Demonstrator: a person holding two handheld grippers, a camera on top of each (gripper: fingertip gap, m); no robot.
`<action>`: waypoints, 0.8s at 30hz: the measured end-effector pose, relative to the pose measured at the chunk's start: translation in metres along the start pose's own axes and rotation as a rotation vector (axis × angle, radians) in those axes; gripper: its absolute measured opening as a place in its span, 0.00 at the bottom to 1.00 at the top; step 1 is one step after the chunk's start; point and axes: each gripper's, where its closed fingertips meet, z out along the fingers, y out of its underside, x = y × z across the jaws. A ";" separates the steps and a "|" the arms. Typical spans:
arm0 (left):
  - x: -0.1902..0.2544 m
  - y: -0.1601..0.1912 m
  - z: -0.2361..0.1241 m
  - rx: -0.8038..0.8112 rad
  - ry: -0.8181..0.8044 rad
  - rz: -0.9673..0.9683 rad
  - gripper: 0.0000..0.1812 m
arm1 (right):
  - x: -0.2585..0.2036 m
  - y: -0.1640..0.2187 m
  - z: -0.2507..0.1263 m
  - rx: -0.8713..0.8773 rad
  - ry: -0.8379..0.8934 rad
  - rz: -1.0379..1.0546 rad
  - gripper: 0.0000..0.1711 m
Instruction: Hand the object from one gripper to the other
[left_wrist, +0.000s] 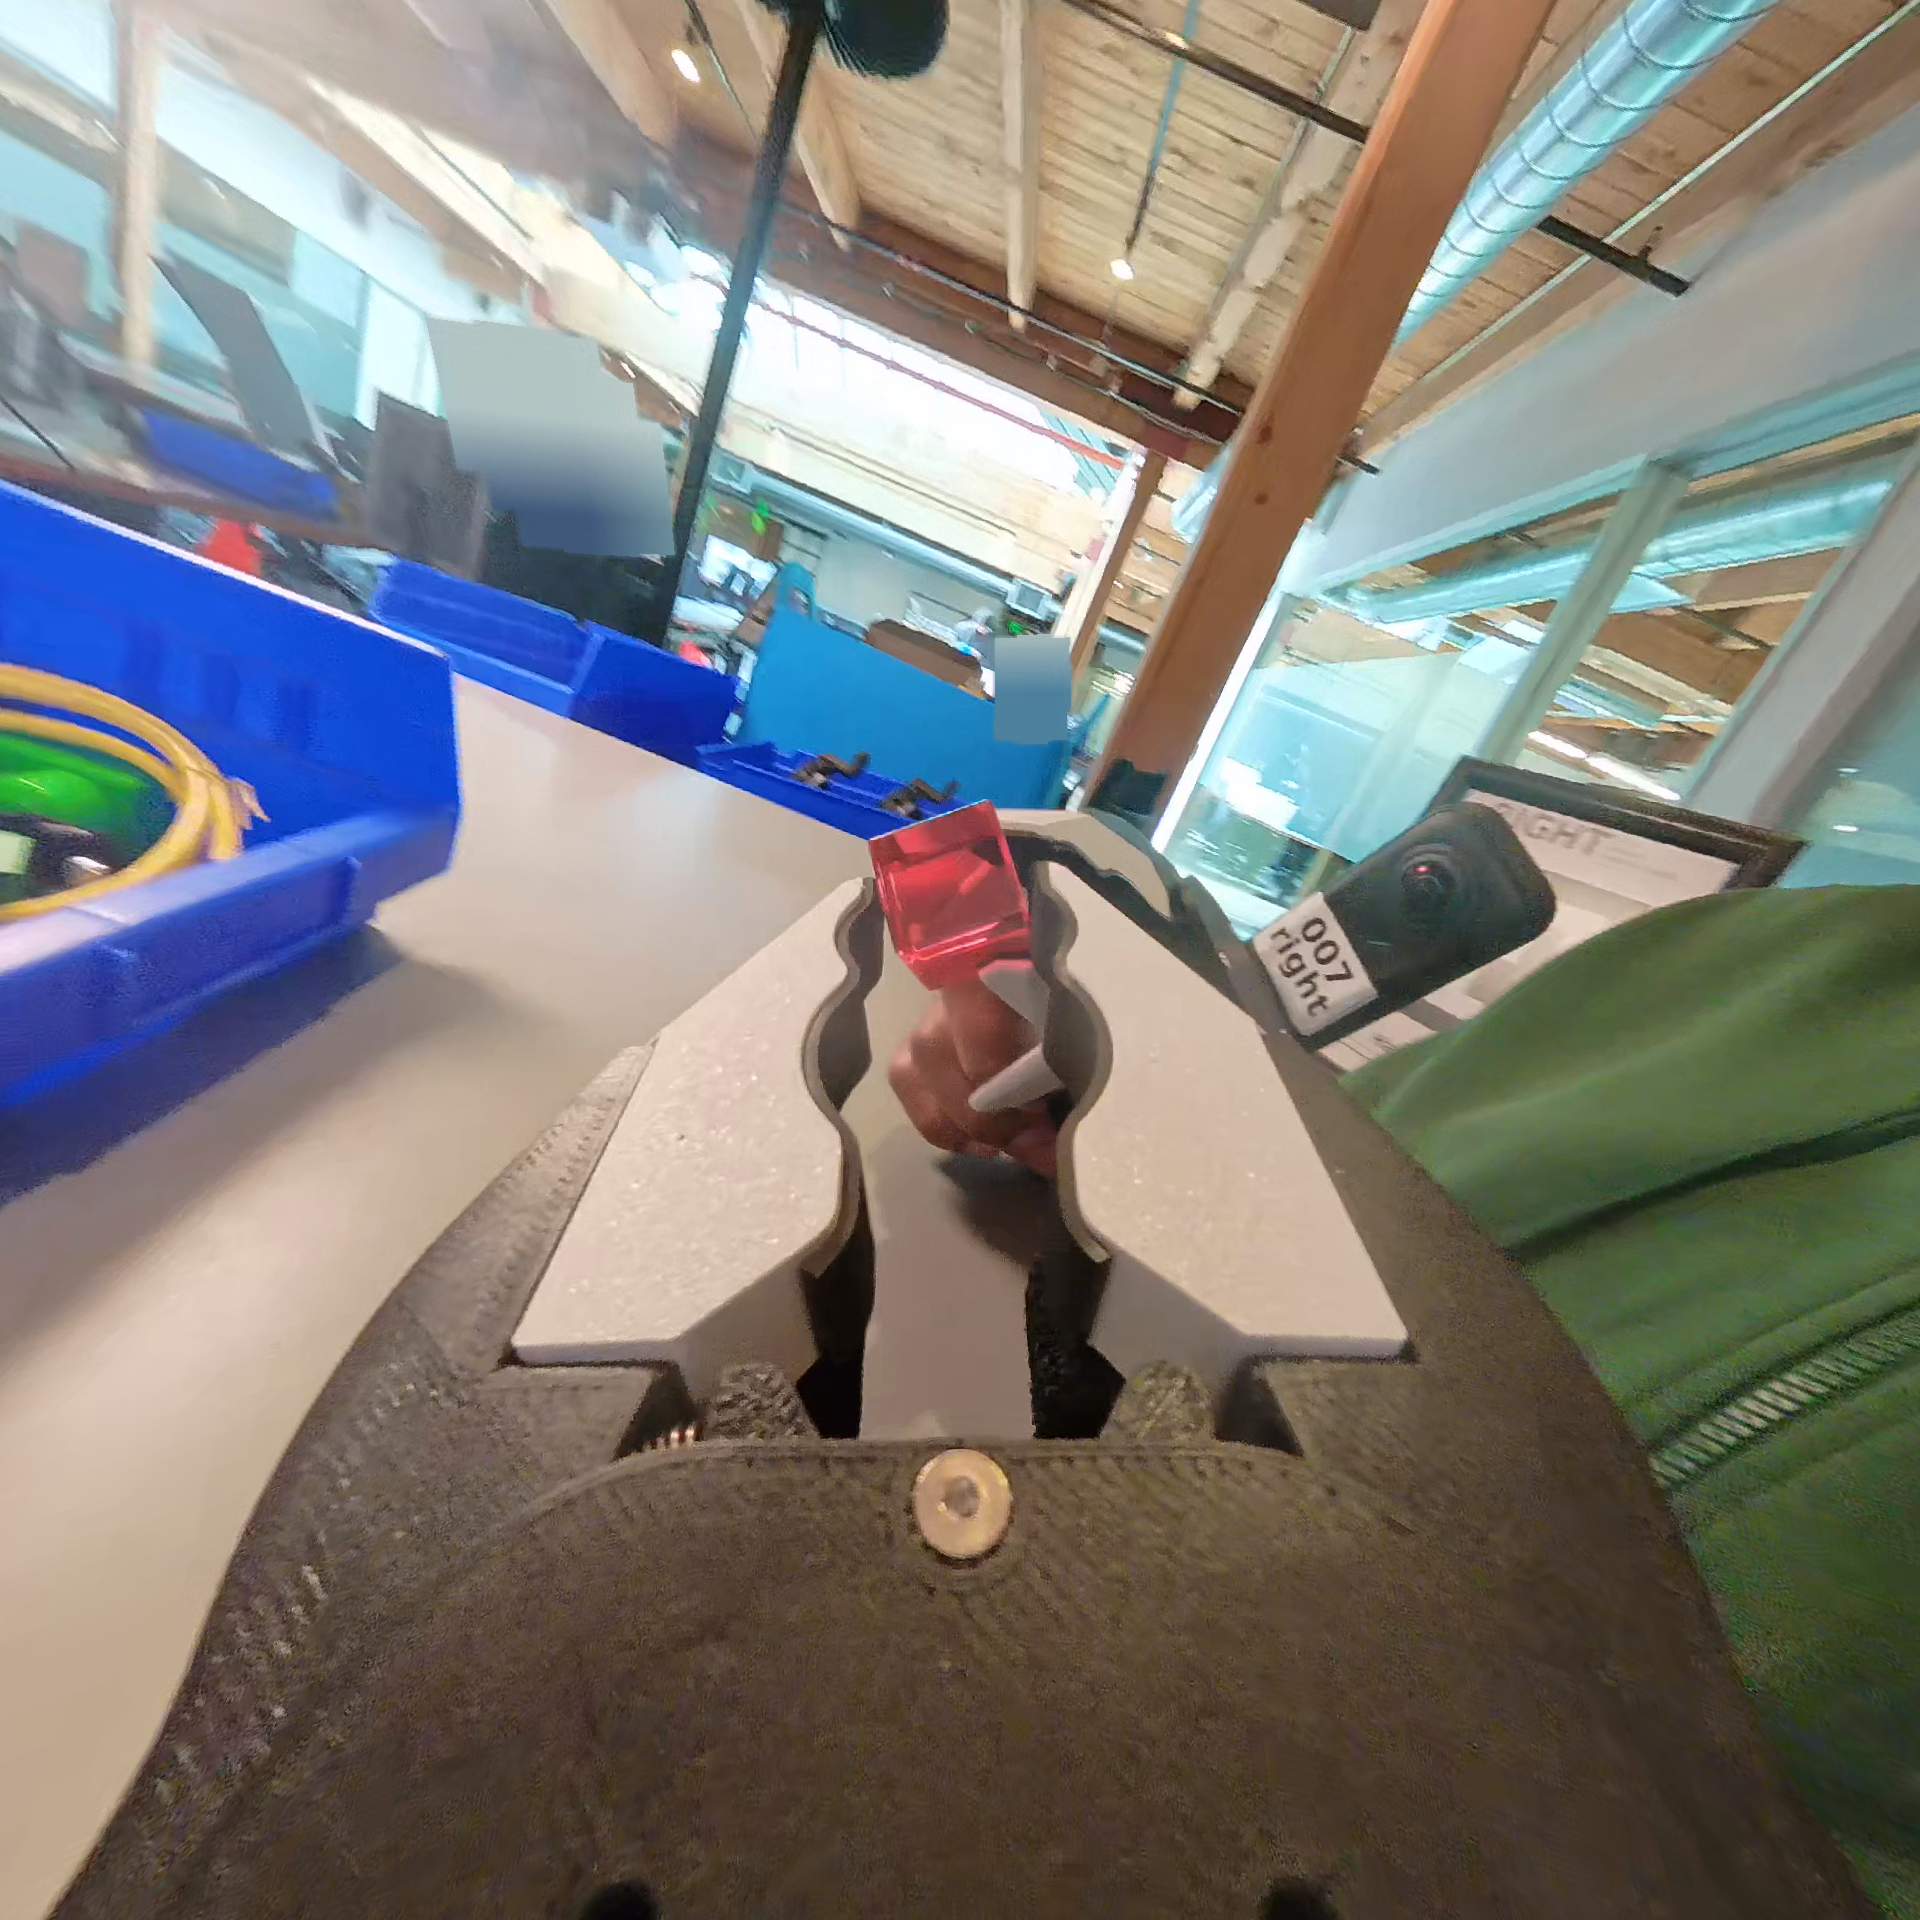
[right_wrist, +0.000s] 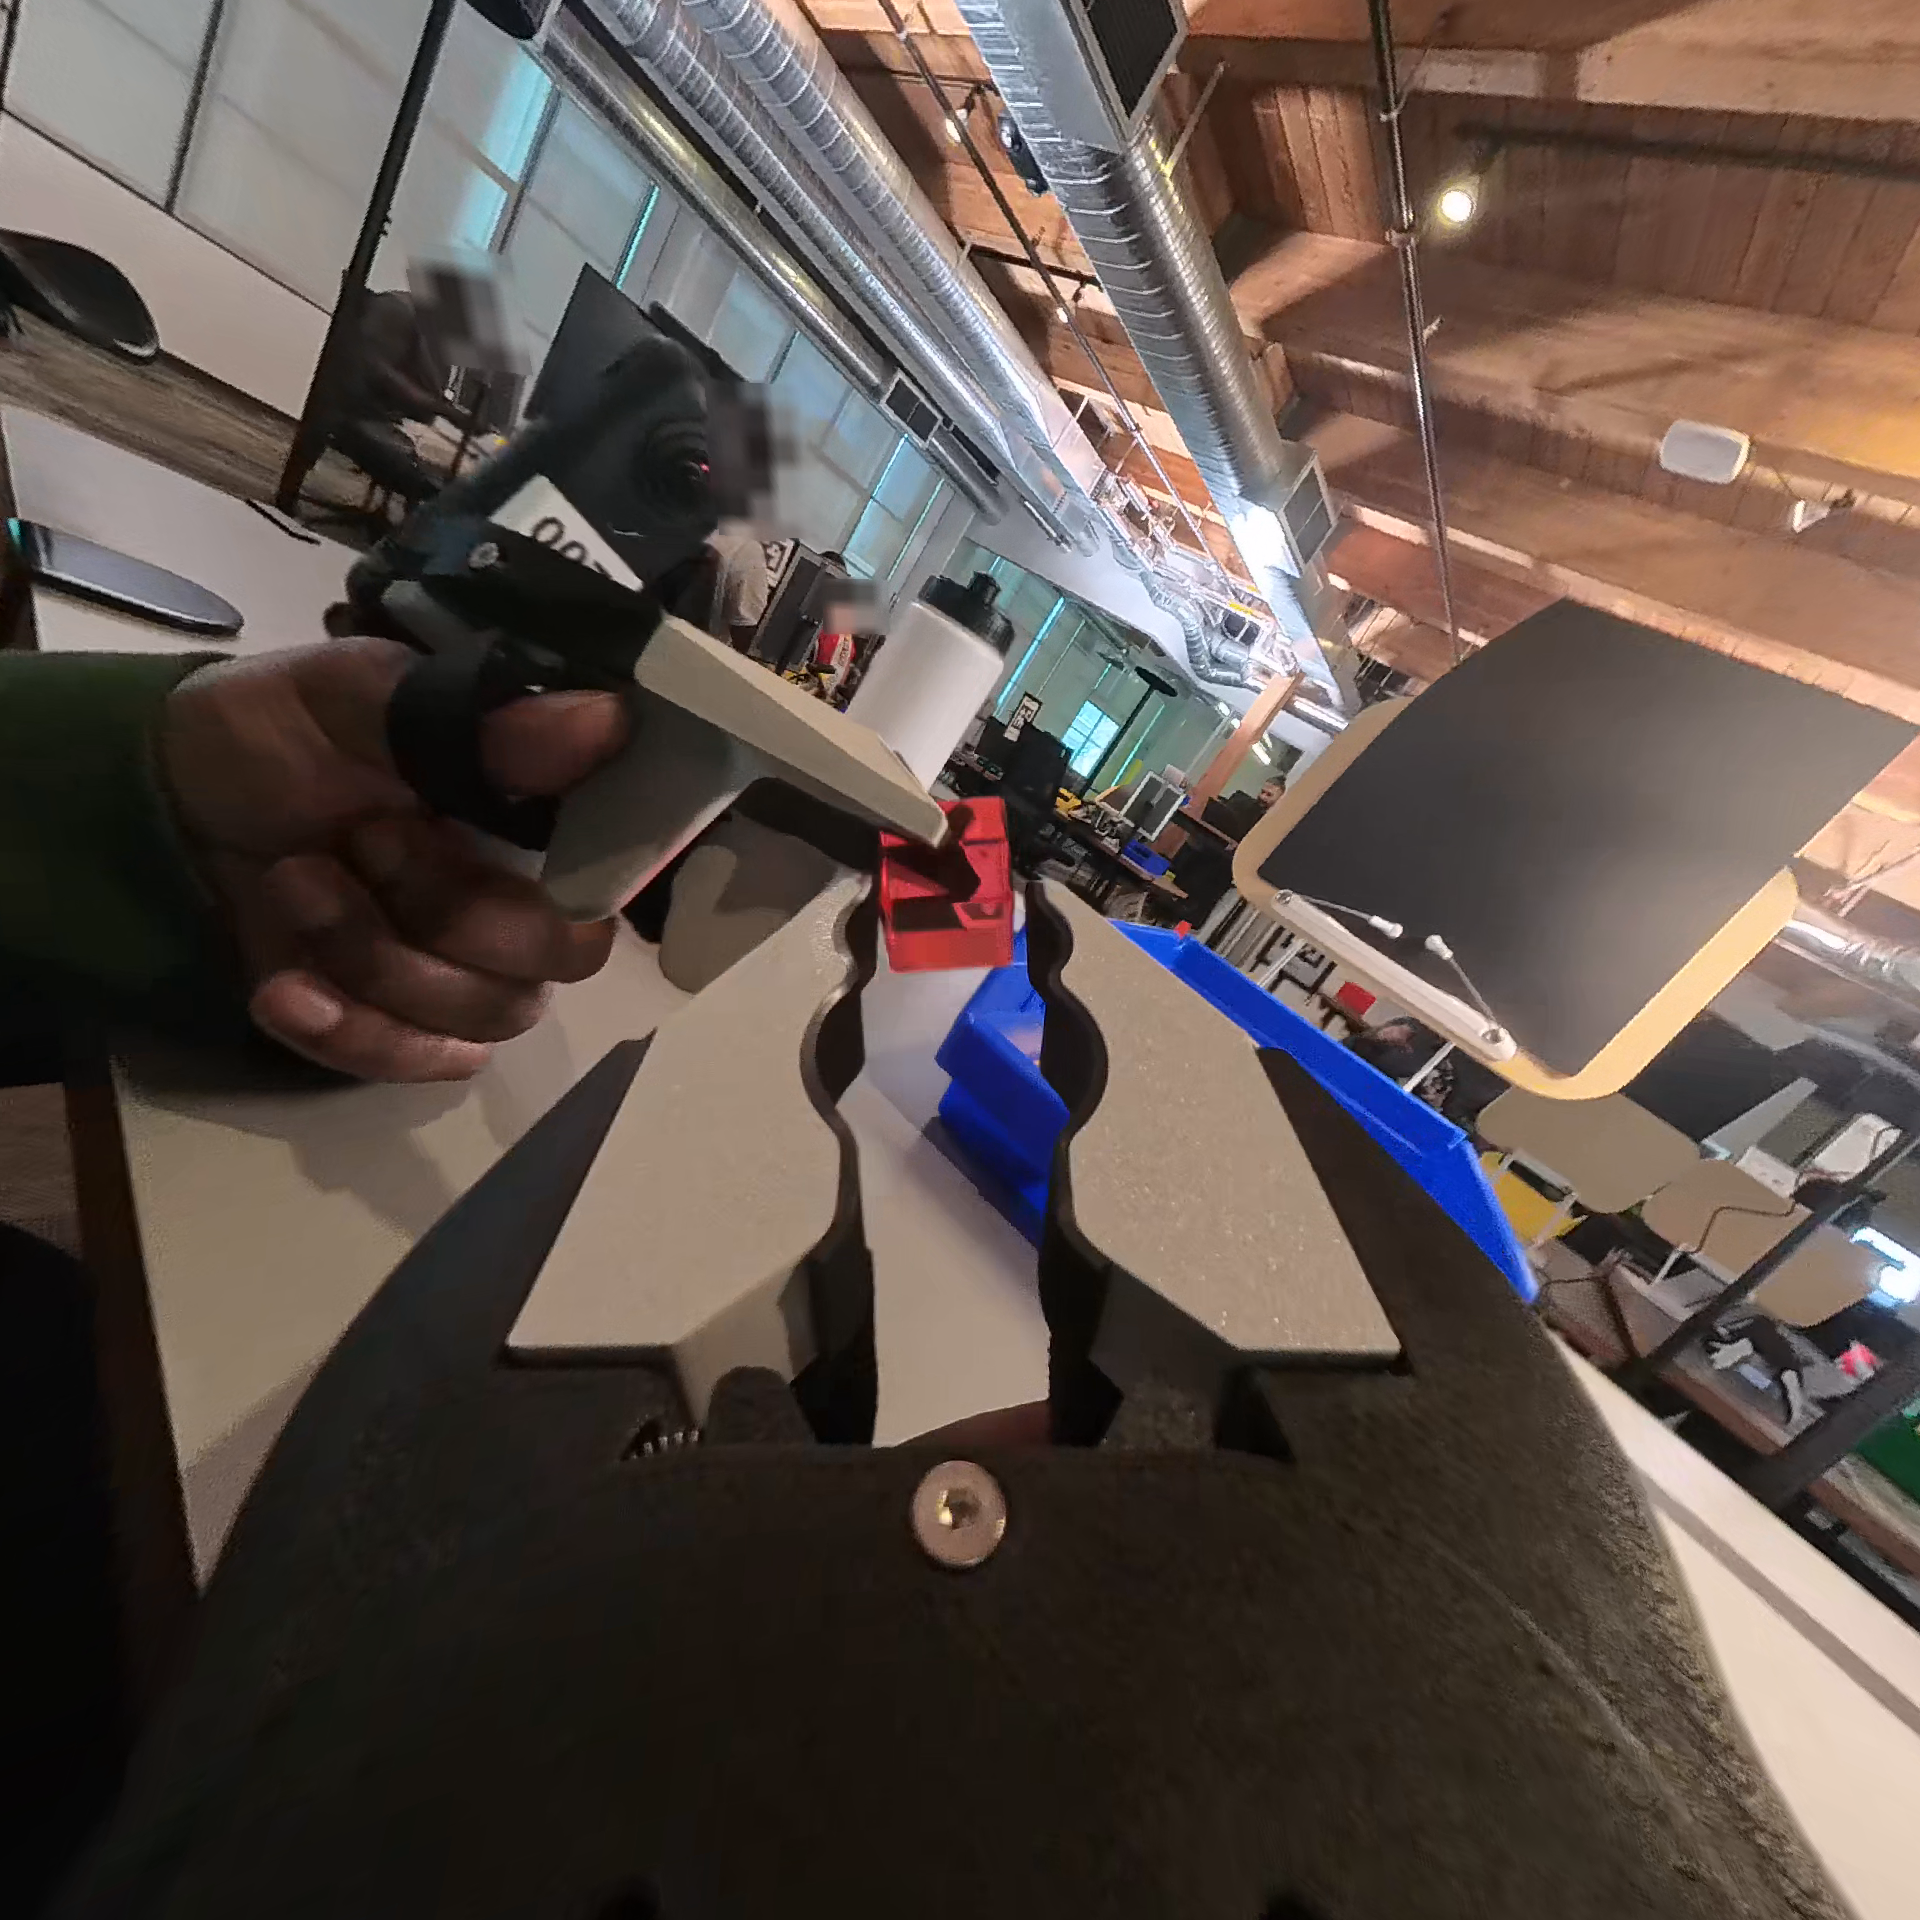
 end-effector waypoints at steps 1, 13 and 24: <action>-0.002 -0.004 -0.002 0.025 -0.018 0.025 0.15 | 0.001 0.001 0.000 -0.002 -0.004 0.028 0.18; -0.005 -0.022 0.003 0.224 -0.023 -0.078 0.15 | -0.009 -0.004 0.001 0.014 -0.018 -0.019 0.25; 0.002 -0.001 0.016 0.090 0.016 -0.097 0.14 | 0.001 -0.004 0.000 0.017 0.053 -0.046 0.27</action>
